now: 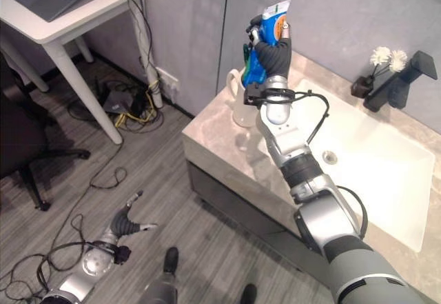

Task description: Put brush and paste in cup on sink, flatten towel.

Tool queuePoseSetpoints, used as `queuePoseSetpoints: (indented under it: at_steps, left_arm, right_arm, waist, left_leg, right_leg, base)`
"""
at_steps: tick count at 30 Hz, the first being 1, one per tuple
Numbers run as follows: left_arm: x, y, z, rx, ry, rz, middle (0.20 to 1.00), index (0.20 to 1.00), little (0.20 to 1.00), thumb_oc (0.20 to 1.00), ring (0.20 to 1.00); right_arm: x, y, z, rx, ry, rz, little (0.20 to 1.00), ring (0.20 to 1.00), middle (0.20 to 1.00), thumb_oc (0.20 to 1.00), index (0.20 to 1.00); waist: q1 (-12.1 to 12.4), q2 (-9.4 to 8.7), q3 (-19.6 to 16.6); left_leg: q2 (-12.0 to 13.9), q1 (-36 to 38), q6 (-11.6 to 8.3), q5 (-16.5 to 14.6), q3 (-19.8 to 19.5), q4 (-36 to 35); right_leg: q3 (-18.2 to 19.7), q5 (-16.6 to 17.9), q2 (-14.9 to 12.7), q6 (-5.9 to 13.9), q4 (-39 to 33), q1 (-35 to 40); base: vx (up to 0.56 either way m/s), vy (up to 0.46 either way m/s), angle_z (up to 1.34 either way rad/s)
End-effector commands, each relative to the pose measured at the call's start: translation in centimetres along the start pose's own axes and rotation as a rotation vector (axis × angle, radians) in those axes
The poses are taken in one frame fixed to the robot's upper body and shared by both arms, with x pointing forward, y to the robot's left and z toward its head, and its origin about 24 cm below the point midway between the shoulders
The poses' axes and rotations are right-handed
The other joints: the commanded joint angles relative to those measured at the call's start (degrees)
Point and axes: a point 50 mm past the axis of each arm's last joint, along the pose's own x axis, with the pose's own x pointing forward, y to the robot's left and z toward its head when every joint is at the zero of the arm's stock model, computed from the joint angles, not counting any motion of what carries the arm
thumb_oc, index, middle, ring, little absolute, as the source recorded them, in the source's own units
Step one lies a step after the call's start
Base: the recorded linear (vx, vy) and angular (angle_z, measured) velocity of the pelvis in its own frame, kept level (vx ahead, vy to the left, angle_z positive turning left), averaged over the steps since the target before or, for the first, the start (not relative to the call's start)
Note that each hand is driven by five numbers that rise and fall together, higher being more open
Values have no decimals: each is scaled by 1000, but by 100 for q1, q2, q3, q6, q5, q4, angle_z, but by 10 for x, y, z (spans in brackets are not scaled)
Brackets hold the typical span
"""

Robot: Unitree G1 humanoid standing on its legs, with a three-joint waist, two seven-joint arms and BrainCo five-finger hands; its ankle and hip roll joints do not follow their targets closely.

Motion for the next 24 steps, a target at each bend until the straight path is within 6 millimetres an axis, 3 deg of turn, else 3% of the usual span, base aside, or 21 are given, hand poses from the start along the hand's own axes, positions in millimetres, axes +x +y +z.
queuePoseSetpoints:
  at_steps: [1,2,18,24]
  left_arm:
    - [10,2,17,19,-91,14,1000,1000,1000,1000,1000]
    - [9,1,16,20,-85,14,1000,1000,1000,1000,1000]
    - [10,-3,15,48,-80,-12,1000,1000,1000,1000,1000]
    - [11,-6,18,57,-96,-32,1000,1000,1000,1000,1000]
  right_arm:
    - [29,0,57,20,-212,9,831,831,831,831,831]
    - [29,0,56,10,-209,2,1000,1000,1000,1000,1000]
    - [25,-3,60,-6,-243,-13,1000,1000,1000,1000,1000]
    - [25,-10,76,-50,-333,-44,1000,1000,1000,1000,1000]
  waist:
    - [298,111,267]
    - [286,115,260]
    - [238,117,153]
    - [214,92,60]
  left_leg:
    - [-177,492,247,-510,-456,13]
    - [-180,498,246,-513,-447,12]
    - [-128,595,239,-541,-424,13]
    - [-129,649,249,-557,-446,9]
  right_leg:
    - [91,1240,-197,541,264,635]
    - [96,1238,-194,541,262,635]
    - [122,1209,-148,541,260,693]
    - [129,1195,-126,541,324,730]
  base:
    - [0,0,0]
    - [0,0,0]
    - [0,0,0]
    - [0,0,0]
